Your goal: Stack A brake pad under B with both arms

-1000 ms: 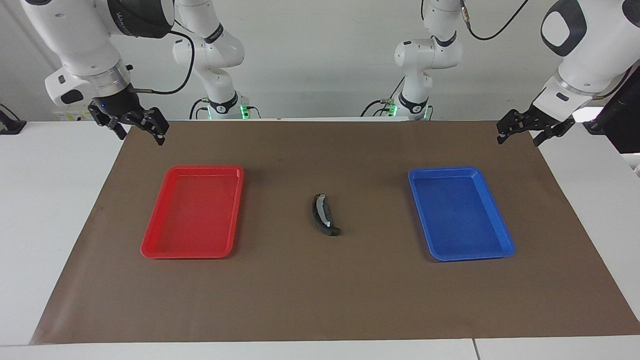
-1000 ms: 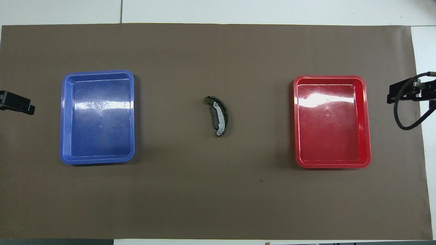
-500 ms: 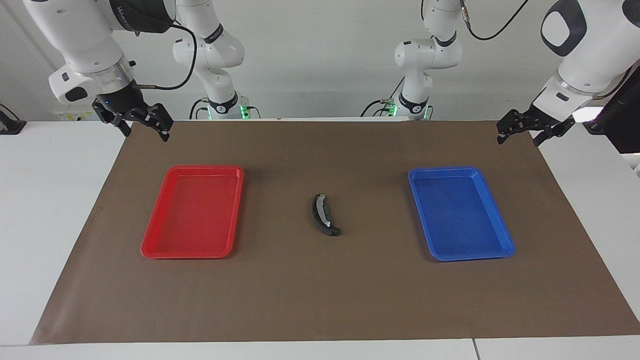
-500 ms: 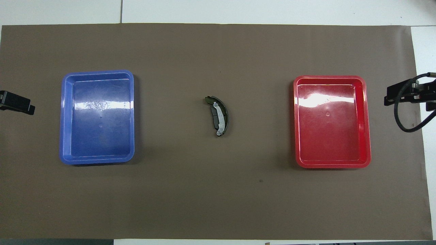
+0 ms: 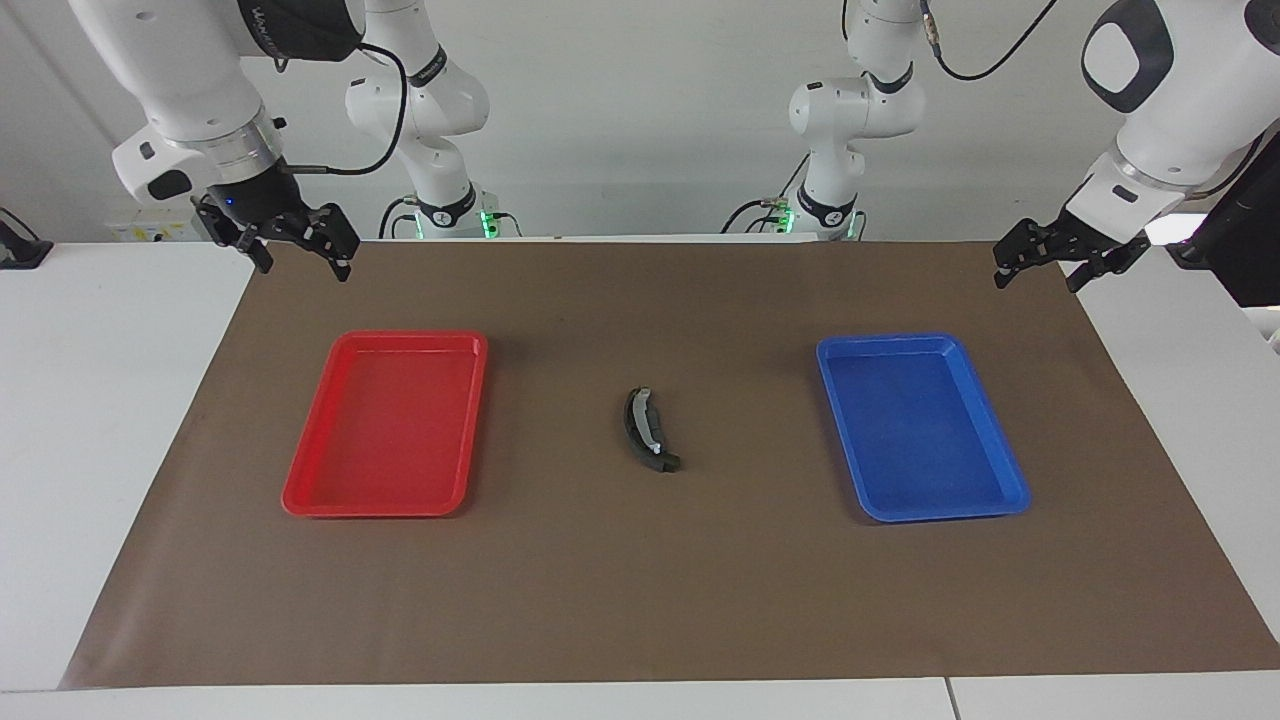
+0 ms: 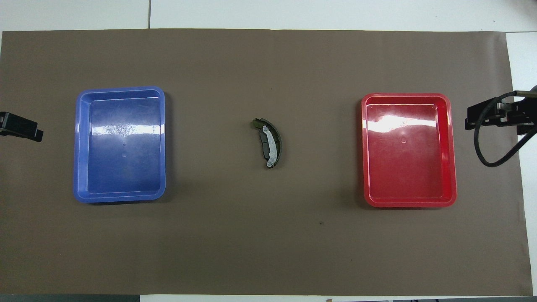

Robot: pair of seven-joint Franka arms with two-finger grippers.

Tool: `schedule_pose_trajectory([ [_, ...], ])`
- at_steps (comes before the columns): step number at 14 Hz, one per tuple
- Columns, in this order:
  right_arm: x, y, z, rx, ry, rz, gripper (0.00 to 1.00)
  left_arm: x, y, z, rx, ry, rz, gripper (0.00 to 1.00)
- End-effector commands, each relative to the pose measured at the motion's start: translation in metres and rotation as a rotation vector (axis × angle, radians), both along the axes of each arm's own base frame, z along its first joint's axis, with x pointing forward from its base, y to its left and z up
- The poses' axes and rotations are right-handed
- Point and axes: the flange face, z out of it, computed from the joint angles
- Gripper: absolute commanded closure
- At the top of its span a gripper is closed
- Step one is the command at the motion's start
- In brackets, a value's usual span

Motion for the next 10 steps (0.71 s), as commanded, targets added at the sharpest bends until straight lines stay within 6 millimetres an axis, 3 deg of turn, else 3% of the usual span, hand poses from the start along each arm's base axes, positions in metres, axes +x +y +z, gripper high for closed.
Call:
schedule_pose_trajectory([
  [1, 0.0032, -0.0019, 0.0016, -0.016, -0.015, 0.023, 0.00, -0.0039, 0.0004, 0.0040, -0.010, -0.004, 0.000, 0.00],
  [10, 0.0010, -0.0025, 0.0054, -0.004, -0.018, 0.046, 0.00, -0.0039, 0.0004, 0.0040, -0.010, -0.004, 0.000, 0.00],
])
